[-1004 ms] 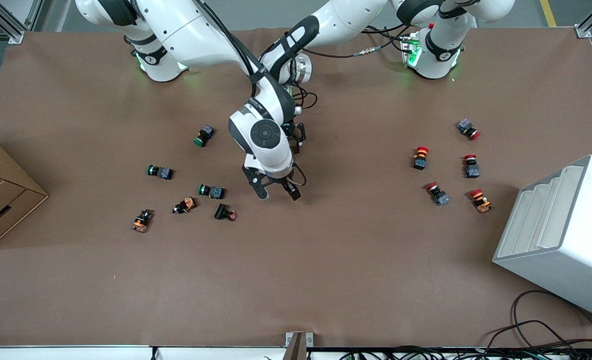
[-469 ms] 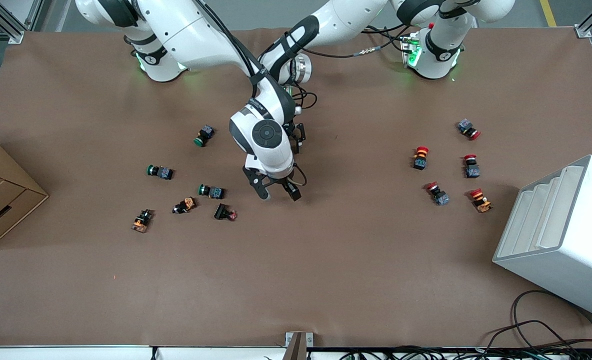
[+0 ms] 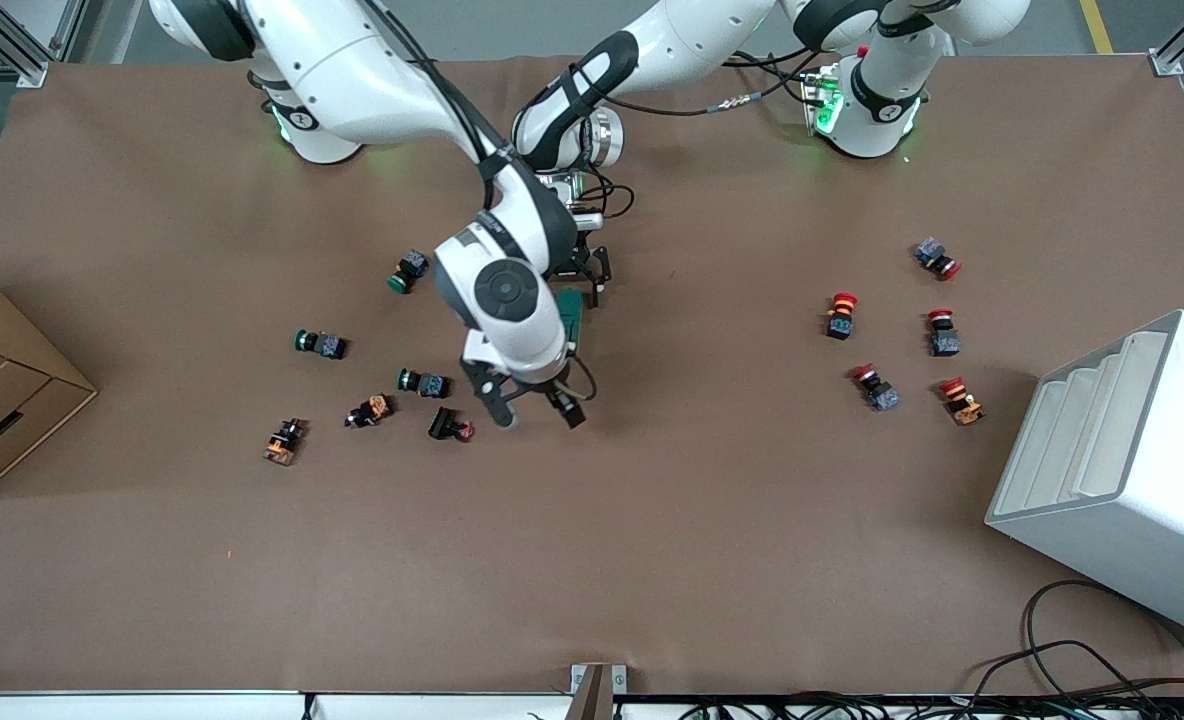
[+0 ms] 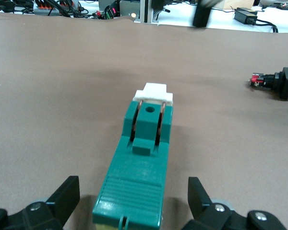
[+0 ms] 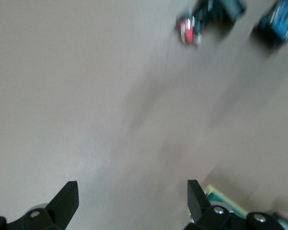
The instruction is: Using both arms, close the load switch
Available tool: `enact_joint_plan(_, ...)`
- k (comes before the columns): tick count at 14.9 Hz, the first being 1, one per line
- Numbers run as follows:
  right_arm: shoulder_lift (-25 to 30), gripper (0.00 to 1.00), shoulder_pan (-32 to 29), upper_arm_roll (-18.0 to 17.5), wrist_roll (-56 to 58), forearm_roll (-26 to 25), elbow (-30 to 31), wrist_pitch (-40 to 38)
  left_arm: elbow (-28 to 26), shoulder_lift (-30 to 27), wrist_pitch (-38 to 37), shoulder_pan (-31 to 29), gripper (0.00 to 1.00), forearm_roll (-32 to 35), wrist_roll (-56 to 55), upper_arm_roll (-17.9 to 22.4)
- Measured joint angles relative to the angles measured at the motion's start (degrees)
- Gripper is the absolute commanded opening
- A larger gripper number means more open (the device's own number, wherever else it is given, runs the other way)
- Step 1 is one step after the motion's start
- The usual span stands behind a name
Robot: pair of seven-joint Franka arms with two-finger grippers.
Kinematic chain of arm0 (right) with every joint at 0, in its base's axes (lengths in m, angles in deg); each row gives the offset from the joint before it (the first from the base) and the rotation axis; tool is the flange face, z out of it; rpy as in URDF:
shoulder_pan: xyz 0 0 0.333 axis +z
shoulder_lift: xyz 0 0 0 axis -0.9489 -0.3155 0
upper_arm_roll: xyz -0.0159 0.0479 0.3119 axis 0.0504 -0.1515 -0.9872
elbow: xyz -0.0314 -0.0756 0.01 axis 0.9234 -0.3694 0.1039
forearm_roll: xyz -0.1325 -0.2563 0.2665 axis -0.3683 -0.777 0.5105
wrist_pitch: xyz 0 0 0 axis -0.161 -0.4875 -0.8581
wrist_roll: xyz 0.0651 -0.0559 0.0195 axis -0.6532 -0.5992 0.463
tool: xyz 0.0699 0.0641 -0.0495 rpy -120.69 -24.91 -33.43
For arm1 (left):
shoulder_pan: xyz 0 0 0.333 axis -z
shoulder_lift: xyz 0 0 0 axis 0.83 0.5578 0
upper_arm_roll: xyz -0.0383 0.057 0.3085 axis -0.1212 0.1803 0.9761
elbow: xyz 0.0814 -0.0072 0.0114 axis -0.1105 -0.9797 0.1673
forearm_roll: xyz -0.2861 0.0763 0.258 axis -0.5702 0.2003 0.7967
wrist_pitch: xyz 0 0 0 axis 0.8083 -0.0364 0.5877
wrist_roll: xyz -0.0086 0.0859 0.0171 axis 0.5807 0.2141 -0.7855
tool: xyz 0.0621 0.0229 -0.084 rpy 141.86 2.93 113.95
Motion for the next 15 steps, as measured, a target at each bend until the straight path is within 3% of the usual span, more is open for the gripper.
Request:
enact_joint_plan(5,4.11,1.0,-10.18,0.0,25.82,0.07,-4.89,-13.35,4.05,-3.26,0.04,-2.25,0.99,-12.04,16.88,-0.21)
enact_joint_plan(10,11.43,1.0,-22.37,0.16,58.36,0.01,-5.07,-26.41,15.29,-7.52,0.07,-5.96,1.0,-30.22,37.24,-0.17)
enact_joint_plan(15,16.32,1.0,-31.06,0.22,78.18,-0.56,-5.07,-35.0,21.68,-12.36,0.1,-15.04,1.0,-43.77,54.21,-0.11)
